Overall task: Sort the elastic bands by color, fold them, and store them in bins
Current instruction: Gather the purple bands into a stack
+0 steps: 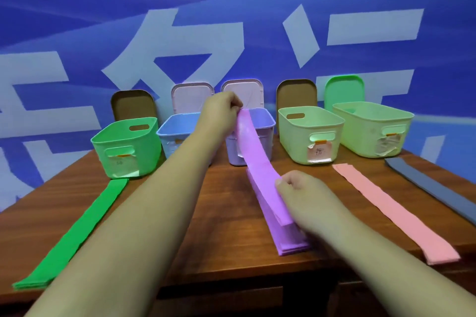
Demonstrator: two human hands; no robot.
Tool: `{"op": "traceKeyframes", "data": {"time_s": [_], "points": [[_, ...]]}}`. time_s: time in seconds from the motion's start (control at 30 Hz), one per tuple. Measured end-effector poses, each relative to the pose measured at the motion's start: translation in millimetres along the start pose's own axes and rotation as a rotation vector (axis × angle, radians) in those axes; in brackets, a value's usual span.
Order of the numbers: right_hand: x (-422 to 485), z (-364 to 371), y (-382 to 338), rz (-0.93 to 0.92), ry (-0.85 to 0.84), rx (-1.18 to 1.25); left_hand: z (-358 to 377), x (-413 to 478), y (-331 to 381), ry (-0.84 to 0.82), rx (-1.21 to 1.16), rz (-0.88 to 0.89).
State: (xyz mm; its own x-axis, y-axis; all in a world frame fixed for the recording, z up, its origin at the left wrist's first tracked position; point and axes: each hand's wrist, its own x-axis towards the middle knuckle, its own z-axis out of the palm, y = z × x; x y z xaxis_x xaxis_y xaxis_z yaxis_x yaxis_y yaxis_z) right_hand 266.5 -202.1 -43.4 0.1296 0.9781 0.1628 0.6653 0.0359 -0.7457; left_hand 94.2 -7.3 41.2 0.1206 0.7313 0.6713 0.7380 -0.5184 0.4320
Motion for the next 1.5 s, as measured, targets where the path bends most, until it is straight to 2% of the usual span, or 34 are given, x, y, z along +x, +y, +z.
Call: {"op": "traceKeyframes", "data": {"time_s": [0.23,0.5,0.73,1.17,1.5], "points": [[-5,-11,15,0.113,-0.042,-0.178,74,-32,-14,-0.073,-0.001,-0.021],[8,-4,19,0.235,-0.173,-0.288,111,-61,-39,-0.109,0.098,-0.037],[15,4,19,0.245,-0.172,-0.366,123,-66,-52,-0.203,0.265,0.021],[7,15,15,0.204,-0.163,-0.500,136,-69,-55,-0.303,0.303,-0.034],[-2,13,1,0.188,-0.159,-0.526,134,-70,-54,-0.303,0.278,-0.071]]}}
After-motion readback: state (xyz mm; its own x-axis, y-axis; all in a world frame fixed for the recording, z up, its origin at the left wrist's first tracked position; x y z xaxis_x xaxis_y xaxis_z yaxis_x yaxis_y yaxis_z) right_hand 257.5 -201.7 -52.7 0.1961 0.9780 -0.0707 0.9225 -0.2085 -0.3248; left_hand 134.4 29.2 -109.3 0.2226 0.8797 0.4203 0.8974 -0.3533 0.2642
